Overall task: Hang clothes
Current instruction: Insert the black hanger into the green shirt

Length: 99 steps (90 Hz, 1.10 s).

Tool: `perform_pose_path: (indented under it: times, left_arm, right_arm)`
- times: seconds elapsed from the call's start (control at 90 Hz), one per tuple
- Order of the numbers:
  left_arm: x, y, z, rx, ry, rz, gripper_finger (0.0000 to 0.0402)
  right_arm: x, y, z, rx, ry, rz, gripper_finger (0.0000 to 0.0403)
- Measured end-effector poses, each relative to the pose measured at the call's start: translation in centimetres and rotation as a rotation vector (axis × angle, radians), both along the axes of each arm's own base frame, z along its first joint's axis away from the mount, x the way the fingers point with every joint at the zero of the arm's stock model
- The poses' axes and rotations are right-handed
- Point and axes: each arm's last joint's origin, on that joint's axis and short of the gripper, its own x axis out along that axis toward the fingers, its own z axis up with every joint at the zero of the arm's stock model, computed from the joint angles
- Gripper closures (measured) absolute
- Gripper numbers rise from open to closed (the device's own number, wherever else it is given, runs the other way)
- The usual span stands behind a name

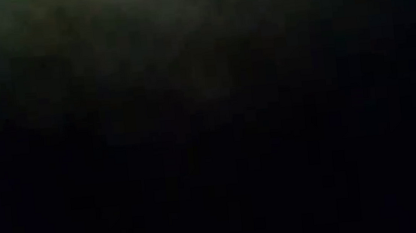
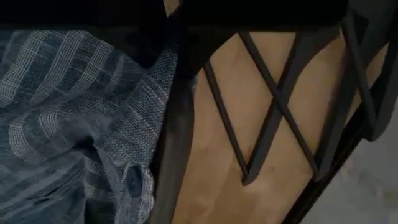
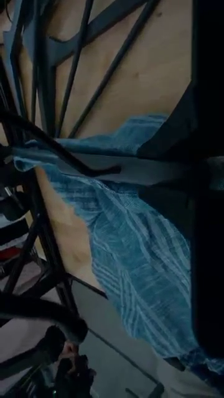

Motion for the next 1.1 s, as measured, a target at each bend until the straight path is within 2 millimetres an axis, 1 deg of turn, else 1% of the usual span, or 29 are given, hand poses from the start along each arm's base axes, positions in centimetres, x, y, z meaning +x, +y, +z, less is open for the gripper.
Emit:
perform_pose_path:
  times: [0.167, 0.256, 0.322, 0.422, 0.522, 0.611, 0.744, 0.878, 0.978, 1.1]
  left_arm:
    - [0.0, 0.2, 0.6, 0.107, 0.045, -0.025, 0.0402]
    - [0.1, 0.4, 1.2, 0.143, 0.057, -0.028, 0.0402]
    - [0.3, 0.5, 2.1, 0.167, 0.053, -0.018, 0.0402]
    - [0.5, 0.6, 3.3, 0.176, 0.022, -0.009, 0.0402]
    - [0.6, 0.6, 3.3, 0.16, 0.019, -0.021, 0.0402]
    - [0.6, 0.5, 2.3, 0.108, 0.037, -0.007, 0.0402]
    - [0.9, 0.3, -0.3, 0.006, 0.011, -0.027, 0.0402]
    - [1.3, 0.0, -3.0, -0.057, -0.032, -0.061, 0.0402]
    - [1.7, 0.0, -4.4, -0.113, -0.019, -0.053, 0.0402]
    - [2.4, 0.1, -5.6, -0.145, 0.018, -0.06, 0.0402]
  right_arm:
    - [-0.2, 0.2, -0.3, 0.016, 0.051, -0.004, 0.0392]
    - [-0.2, 0.2, -0.3, 0.016, 0.06, -0.017, 0.0392]
    - [-0.3, 0.0, -0.3, 0.026, 0.066, -0.036, 0.0392]
    - [-0.5, -0.5, -0.5, 0.042, 0.077, -0.076, 0.0392]
    - [-0.5, -0.7, -0.5, 0.042, 0.07, -0.083, 0.0392]
    - [-0.5, -0.8, -0.5, 0.028, 0.076, -0.106, 0.0392]
    - [-0.5, -0.5, -0.8, -0.015, 0.105, -0.102, 0.0392]
    - [-0.6, -0.4, -1.0, -0.085, 0.115, -0.083, 0.0392]
    - [-0.6, -0.4, -1.1, -0.148, 0.126, -0.103, 0.0392]
    - [-0.4, -0.1, -1.2, -0.237, 0.128, -0.089, 0.0392]
